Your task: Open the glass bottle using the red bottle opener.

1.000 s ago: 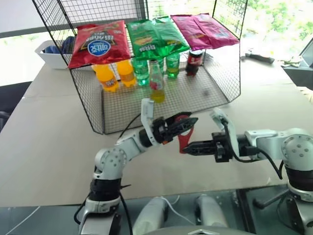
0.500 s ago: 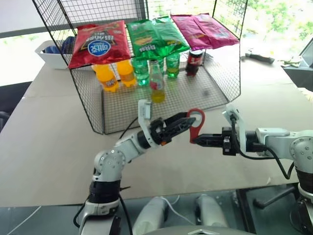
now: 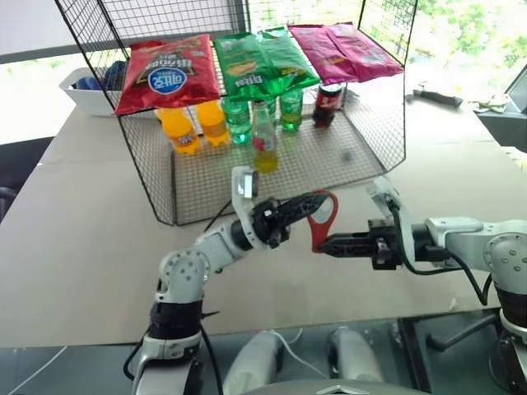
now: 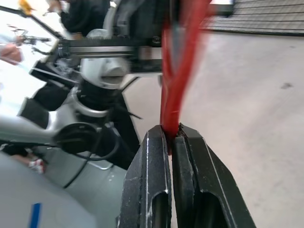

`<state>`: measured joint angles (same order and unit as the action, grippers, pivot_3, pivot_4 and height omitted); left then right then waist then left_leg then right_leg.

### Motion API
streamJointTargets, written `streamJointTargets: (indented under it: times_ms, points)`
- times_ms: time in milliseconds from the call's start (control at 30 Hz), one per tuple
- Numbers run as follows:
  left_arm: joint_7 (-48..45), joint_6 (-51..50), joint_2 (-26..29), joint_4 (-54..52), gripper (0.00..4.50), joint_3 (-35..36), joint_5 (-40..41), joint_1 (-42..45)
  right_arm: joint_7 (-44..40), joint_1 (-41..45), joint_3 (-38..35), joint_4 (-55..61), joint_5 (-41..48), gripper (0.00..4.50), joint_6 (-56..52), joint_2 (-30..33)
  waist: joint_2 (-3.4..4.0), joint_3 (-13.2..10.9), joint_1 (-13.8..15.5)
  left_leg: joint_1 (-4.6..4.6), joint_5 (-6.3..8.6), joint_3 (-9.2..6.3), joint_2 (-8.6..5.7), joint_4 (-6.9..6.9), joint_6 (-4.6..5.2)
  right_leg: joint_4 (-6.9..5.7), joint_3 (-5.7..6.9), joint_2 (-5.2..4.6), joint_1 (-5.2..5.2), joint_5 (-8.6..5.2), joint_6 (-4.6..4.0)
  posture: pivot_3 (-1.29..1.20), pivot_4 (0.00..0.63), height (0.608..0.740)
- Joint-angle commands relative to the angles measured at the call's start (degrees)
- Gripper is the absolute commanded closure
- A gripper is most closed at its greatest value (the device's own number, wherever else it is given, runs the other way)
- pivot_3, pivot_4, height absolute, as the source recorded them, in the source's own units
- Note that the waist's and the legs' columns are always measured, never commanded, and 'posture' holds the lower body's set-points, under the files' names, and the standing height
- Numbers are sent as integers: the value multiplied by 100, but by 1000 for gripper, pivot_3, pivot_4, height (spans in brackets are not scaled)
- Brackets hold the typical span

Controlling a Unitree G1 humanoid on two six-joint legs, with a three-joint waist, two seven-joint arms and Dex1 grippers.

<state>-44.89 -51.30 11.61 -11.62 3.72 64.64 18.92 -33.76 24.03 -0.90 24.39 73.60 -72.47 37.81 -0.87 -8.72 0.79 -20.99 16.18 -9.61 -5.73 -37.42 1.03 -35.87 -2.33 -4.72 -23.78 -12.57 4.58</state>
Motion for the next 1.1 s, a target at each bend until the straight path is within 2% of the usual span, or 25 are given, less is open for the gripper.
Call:
streamJointTargets:
  times_ms: [33, 100, 133, 167, 200, 267, 500, 767, 1100]
  points:
    - [-31, -7, -19, -65, 4413, -10, 109, 24, -40, 24, -72, 199, 19, 4500, 164, -13, 0, 0, 1, 0, 0, 0, 0, 0, 0, 0, 0, 0, 0, 0, 0, 0, 150, 740]
    - [-20, 7, -34, -48, 4413, -10, 99, 28, -18, 16, -58, 217, -40, 4500, 228, -47, 0, 0, 1, 0, 0, 0, 0, 0, 0, 0, 0, 0, 0, 0, 0, 0, 150, 740]
    - [-15, 15, -44, -39, 4500, -9, 95, 34, -7, 11, -57, 221, -44, 3811, 239, -58, 0, 0, 2, 0, 0, 0, 0, 0, 0, 0, 0, 0, 0, 0, 0, 0, 150, 740]
    - [-8, 20, -53, -39, 4500, -12, 92, 35, -3, 2, -61, 224, -38, 3713, 242, -57, 0, 0, 1, 0, 0, 0, 0, 0, 0, 0, 0, 0, 0, 0, 0, 0, 150, 740]
    - [-4, 28, -63, -31, 4500, -9, 89, 41, 23, -3, -59, 223, -7, 3068, 226, -58, 0, 0, 2, 0, 0, 0, 0, 0, 0, 0, 0, 0, 0, 0, 0, 0, 150, 740]
    - [-6, 53, -87, 1, 4500, -5, 69, 62, 175, -33, -63, 201, 175, 2418, 122, -83, 0, 0, 1, 0, 0, 0, 0, 0, 0, 0, 0, 0, 0, 0, 0, 0, 150, 740]
    - [8, 168, -195, 61, 4500, 23, 21, 95, 697, -181, 39, 376, 811, 2418, -2, -195, 0, 0, 1, -1, 0, -1, 0, 0, 0, 1, 0, -1, 0, 0, 0, 0, 150, 740]
    - [69, 264, -280, 45, 4500, 39, 1, 69, 1701, -222, 212, 321, 1507, 2418, 171, -527, 0, 0, 1, -1, 0, -2, 0, 0, 0, 1, 0, -1, 0, 0, 0, 0, 150, 740]
    - [108, 319, -300, 8, 4500, 47, -21, 1, 2425, -219, 360, 261, 2145, 2418, 503, -564, 0, 0, -2, 0, 0, -1, 0, 0, 0, 1, 0, 1, 0, 0, 0, 0, 150, 740]
